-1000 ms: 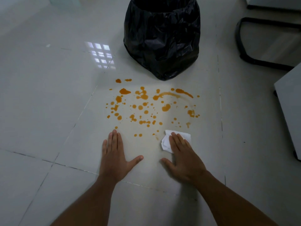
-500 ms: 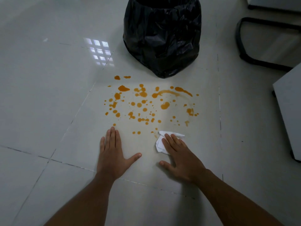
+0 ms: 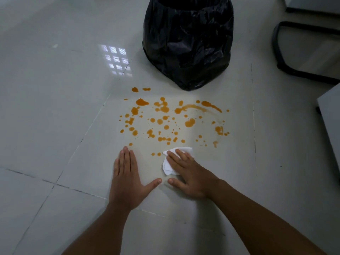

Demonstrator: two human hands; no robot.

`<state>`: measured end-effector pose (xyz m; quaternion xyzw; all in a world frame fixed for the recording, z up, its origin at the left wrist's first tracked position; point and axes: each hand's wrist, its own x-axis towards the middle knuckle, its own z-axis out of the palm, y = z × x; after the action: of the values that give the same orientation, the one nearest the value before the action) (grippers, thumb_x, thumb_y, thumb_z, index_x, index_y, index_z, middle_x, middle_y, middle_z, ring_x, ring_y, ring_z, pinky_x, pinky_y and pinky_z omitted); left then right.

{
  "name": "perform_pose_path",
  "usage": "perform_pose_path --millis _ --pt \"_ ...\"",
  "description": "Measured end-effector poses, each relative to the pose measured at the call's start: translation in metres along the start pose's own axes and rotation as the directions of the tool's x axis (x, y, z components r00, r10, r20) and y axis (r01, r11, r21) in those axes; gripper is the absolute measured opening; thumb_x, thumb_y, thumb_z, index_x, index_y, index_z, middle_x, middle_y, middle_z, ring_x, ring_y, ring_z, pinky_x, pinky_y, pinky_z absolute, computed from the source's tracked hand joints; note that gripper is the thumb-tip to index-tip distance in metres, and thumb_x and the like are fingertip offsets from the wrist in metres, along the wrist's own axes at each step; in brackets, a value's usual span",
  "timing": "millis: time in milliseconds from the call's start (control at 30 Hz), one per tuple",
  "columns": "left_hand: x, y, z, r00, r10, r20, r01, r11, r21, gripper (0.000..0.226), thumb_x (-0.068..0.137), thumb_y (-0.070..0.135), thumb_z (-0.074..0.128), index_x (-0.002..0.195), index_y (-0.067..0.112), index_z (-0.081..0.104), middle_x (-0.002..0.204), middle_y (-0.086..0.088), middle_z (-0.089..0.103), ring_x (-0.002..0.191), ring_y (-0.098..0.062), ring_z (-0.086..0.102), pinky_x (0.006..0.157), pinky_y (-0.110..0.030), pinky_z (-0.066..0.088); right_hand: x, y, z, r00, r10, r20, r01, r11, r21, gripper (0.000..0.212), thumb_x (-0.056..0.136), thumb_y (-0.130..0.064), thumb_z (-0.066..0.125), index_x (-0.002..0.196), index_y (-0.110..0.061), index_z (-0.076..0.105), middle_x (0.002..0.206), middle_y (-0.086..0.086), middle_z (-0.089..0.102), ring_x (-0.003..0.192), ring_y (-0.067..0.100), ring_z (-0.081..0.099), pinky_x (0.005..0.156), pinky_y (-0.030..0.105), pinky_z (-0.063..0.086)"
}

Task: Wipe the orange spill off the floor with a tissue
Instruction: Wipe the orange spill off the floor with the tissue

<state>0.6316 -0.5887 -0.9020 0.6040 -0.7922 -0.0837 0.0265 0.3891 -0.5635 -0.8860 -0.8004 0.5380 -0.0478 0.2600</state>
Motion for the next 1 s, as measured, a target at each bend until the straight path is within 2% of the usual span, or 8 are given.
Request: perform_pose_path --millis 167,300,433,567,733,833,1000 --pt "0.000 0.002 -0.001 0.994 -0.098 0.050 0.094 0.993 0.072 0.132 0.071 0.098 0.018 0.151 -0.007 0.028 0.160 -0.028 0.023 0.150 -0.041 0.021 0.118 -0.064 0.015 0.027 -0.014 0.002 0.998 -0.060 -0.007 0.060 0.998 -0.022 0.073 0.099 -0.063 0.023 0.158 -0.025 0.001 0.165 -0.012 -0.008 0.145 0.000 -0.026 0.112 0.020 -0.020" --pt "0.001 -0.002 0.004 0.994 -0.089 0.062 0.084 0.994 0.077 0.125 0.075 0.092 0.013 0.151 -0.006 0.027 0.162 -0.028 0.019 0.151 -0.041 0.020 0.117 -0.066 0.019 0.044 -0.023 0.004 0.997 -0.073 0.003 0.073 0.997 0.013 0.071 0.101 -0.057 0.028 0.158 -0.024 0.002 0.165 -0.011 -0.008 0.145 -0.002 -0.025 0.113 0.018 -0.021" --pt "0.001 -0.003 0.007 0.998 -0.067 0.023 0.065 0.996 0.066 0.128 0.074 0.095 0.022 0.150 -0.007 0.030 0.161 -0.028 0.023 0.151 -0.039 0.020 0.118 -0.065 0.016 0.041 -0.023 -0.004 0.997 -0.070 -0.031 0.072 0.994 0.081 0.068 0.101 -0.054 0.032 0.158 -0.026 0.009 0.165 -0.012 0.001 0.146 -0.006 -0.015 0.114 0.013 -0.016" --pt "0.002 -0.003 0.008 0.997 -0.073 0.003 0.072 0.995 0.062 0.130 0.073 0.097 0.024 0.150 -0.007 0.030 0.161 -0.027 0.023 0.152 -0.038 0.020 0.119 -0.064 0.015 0.030 -0.019 -0.003 0.993 -0.081 -0.083 0.077 0.996 -0.052 0.067 0.101 -0.049 0.039 0.157 -0.017 0.020 0.165 -0.004 0.012 0.149 0.002 -0.005 0.118 0.016 -0.009" --pt "0.003 -0.005 0.008 0.997 -0.074 0.009 0.073 0.995 0.072 0.130 0.072 0.097 0.023 0.152 -0.005 0.027 0.162 -0.026 0.021 0.152 -0.038 0.018 0.119 -0.065 0.014 0.033 -0.023 0.005 0.995 -0.083 -0.051 0.080 0.996 -0.046 0.066 0.103 -0.043 0.033 0.158 -0.016 0.009 0.166 -0.004 0.000 0.151 0.007 -0.012 0.120 0.023 -0.011" --pt "0.002 -0.004 0.008 0.997 -0.080 0.022 0.078 0.994 0.078 0.128 0.073 0.097 0.019 0.152 -0.004 0.026 0.162 -0.026 0.020 0.152 -0.038 0.018 0.119 -0.065 0.014 0.040 -0.021 0.004 0.995 -0.096 -0.022 0.094 0.993 -0.071 0.067 0.103 -0.046 0.030 0.158 -0.017 0.005 0.166 -0.004 -0.003 0.150 0.006 -0.014 0.119 0.022 -0.014" --pt "0.004 -0.005 0.006 0.995 -0.088 0.039 0.085 0.993 0.077 0.125 0.074 0.093 0.015 0.152 -0.004 0.028 0.162 -0.026 0.020 0.151 -0.040 0.020 0.117 -0.066 0.020 0.053 -0.028 0.009 0.997 -0.054 -0.051 0.053 0.998 -0.016 0.070 0.101 -0.052 0.031 0.159 -0.021 0.006 0.166 -0.008 -0.002 0.150 0.003 -0.013 0.116 0.019 -0.017"
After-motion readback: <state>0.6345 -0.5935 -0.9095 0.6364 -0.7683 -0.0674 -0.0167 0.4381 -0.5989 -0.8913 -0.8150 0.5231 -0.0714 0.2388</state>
